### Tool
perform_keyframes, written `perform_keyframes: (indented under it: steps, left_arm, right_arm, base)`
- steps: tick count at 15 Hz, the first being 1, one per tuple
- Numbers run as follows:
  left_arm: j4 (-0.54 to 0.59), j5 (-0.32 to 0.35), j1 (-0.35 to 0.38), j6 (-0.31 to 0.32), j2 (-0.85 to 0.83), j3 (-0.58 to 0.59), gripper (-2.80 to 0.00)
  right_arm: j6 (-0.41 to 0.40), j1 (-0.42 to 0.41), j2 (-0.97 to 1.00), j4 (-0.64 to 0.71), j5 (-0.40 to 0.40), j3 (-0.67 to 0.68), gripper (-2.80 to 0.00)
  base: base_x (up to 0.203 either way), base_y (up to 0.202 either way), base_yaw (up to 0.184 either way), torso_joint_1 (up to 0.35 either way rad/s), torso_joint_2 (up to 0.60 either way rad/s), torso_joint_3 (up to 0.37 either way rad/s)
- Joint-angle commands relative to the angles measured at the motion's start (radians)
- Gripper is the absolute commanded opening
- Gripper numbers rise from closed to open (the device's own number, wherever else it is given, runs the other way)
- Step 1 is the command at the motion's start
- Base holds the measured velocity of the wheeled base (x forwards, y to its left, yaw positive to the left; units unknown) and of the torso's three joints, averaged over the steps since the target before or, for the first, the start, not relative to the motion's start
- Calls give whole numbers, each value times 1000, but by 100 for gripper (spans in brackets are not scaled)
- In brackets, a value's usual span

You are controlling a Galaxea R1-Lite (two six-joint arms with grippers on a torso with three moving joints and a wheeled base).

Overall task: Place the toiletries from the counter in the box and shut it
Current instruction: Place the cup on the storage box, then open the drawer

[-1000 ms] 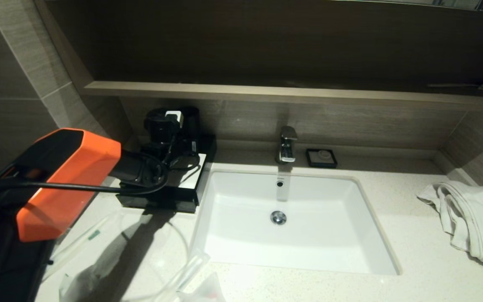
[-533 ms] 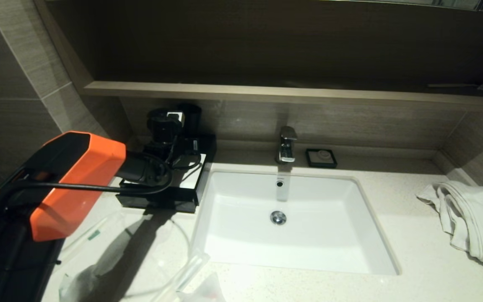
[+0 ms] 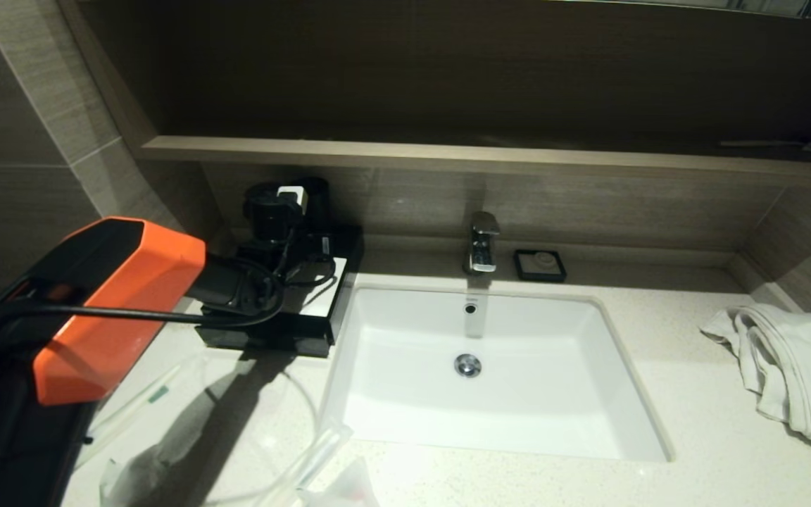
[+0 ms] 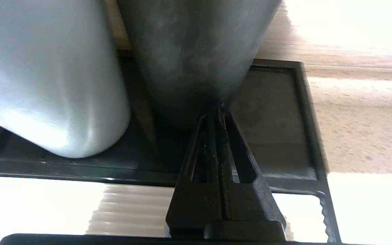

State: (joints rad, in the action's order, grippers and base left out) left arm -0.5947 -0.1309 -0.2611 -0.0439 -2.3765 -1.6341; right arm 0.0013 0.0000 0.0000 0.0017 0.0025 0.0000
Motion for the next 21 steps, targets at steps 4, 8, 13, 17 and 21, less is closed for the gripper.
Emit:
perform_keyframes:
  steps: [4,8,13,17,21]
  left_arm:
    - [-32,1,-17,-2,55,74,-280]
    - [-71,0,-31,-2,136,186,-280]
    - [-96,-2,-37,0,339,418,-280]
    - [-89,-5,-37,6,527,601,-280]
    - [-61,-6,-34,8,707,747,-280]
  right_arm:
    - [0,0,0,0,1,0,-280]
    - [0,-2,0,0,1,0,-280]
    - [0,0,0,0,1,0,-280]
    - [0,0,0,0,1,0,-280]
    - [0,0,0,0,1,0,-280]
  base:
    - [0,0,0,0,0,0]
    - [0,0,0,0,0,0]
    - [0,0,0,0,0,0]
    - [0,0,0,0,0,0]
    - [0,0,0,0,0,0]
